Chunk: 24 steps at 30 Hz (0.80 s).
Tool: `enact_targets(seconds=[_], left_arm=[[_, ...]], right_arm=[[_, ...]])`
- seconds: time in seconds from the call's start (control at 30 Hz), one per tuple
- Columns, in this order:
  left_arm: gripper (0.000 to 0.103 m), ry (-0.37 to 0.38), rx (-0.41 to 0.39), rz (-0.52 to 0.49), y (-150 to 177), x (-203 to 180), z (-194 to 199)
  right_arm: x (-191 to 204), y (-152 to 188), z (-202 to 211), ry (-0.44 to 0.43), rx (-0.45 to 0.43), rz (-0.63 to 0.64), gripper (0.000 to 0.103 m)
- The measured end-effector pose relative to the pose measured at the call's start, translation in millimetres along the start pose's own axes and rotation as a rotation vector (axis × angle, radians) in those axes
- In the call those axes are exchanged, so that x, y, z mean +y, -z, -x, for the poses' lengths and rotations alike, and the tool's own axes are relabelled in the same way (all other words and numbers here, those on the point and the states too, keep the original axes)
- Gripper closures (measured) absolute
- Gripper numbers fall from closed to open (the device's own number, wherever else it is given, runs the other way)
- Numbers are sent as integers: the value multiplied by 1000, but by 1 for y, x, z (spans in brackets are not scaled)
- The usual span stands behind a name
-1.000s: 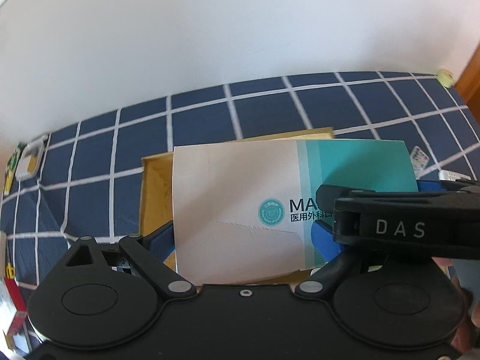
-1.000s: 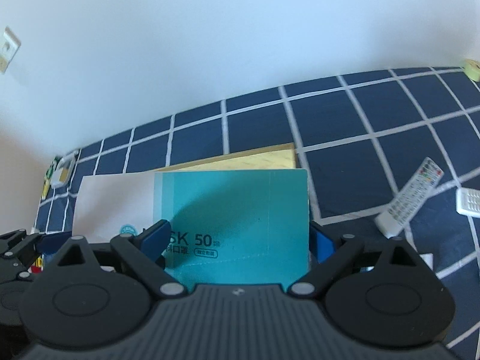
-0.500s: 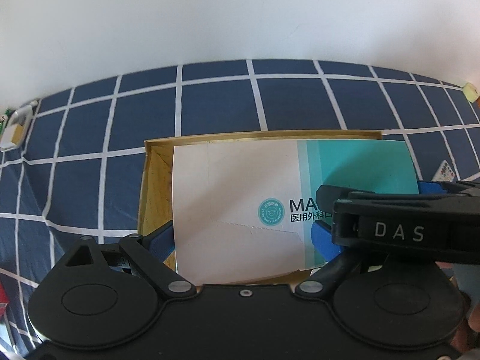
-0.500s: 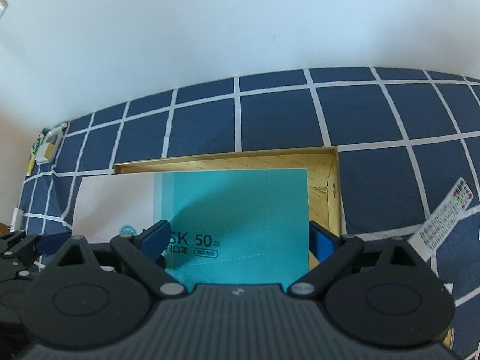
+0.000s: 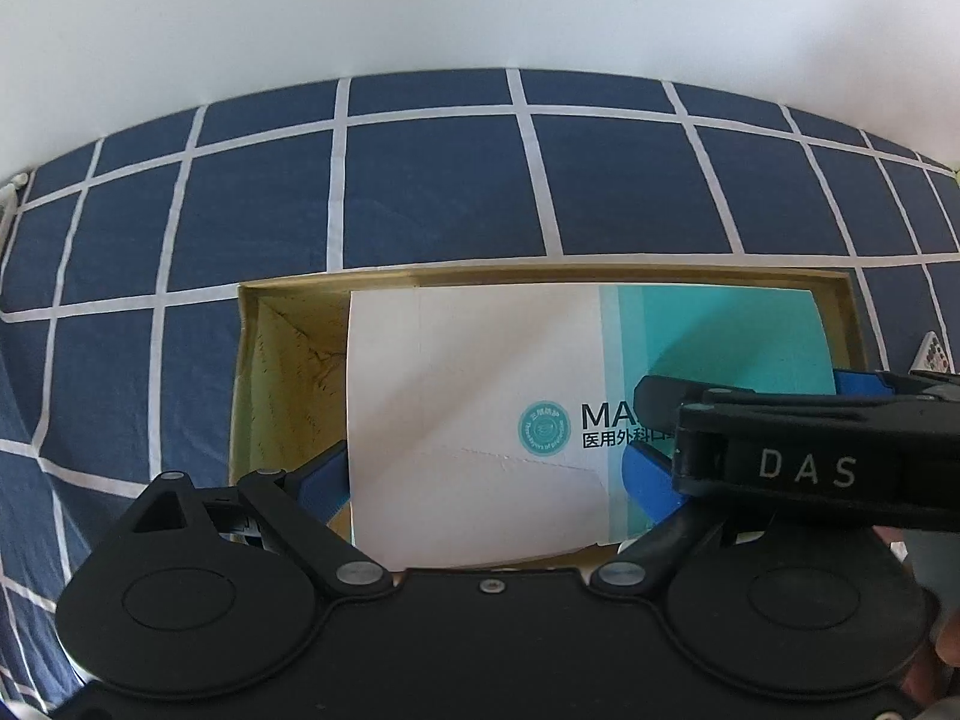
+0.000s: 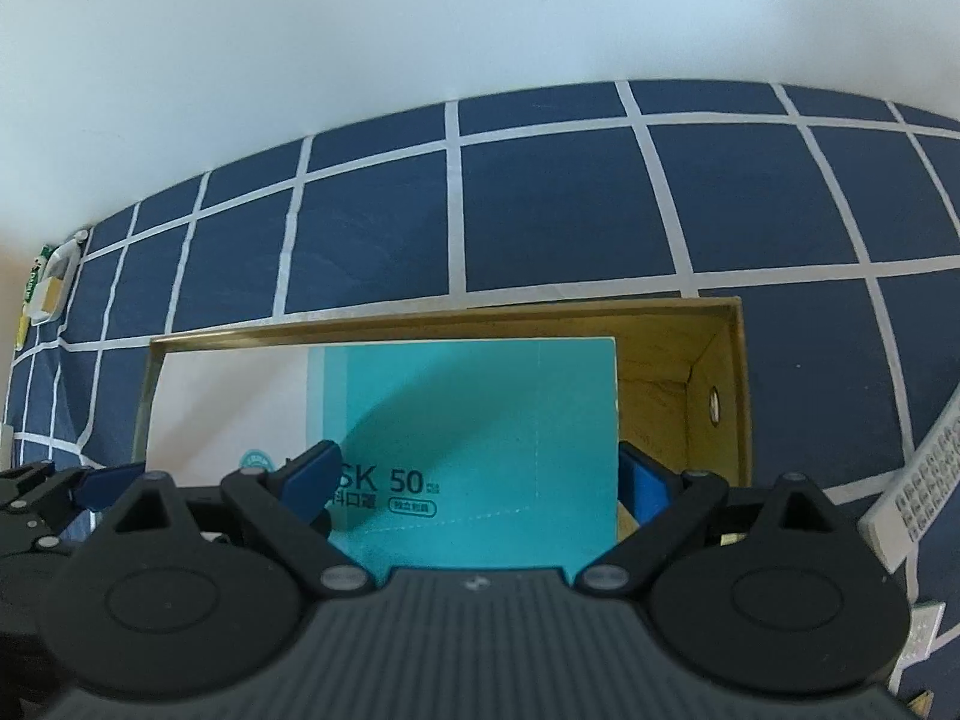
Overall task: Organize objects
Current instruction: 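Lift the MASK box with both grippers and carry it over the cardboard box, then lower the MASK box into the cardboard box and open both grippers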
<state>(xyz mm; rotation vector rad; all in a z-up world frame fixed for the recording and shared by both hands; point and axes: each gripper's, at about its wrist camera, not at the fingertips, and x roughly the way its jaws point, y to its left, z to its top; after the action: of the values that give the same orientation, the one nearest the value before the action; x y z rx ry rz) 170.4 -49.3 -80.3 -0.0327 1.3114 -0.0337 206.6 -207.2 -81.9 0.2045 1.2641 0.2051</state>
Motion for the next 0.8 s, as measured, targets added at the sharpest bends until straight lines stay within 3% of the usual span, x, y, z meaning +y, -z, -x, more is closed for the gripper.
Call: enact_targets(seconds=[0.8], left_arm=[[7, 59, 40, 52, -12, 21, -29]], right_arm=[[-1, -16, -34, 29, 34, -23, 8]])
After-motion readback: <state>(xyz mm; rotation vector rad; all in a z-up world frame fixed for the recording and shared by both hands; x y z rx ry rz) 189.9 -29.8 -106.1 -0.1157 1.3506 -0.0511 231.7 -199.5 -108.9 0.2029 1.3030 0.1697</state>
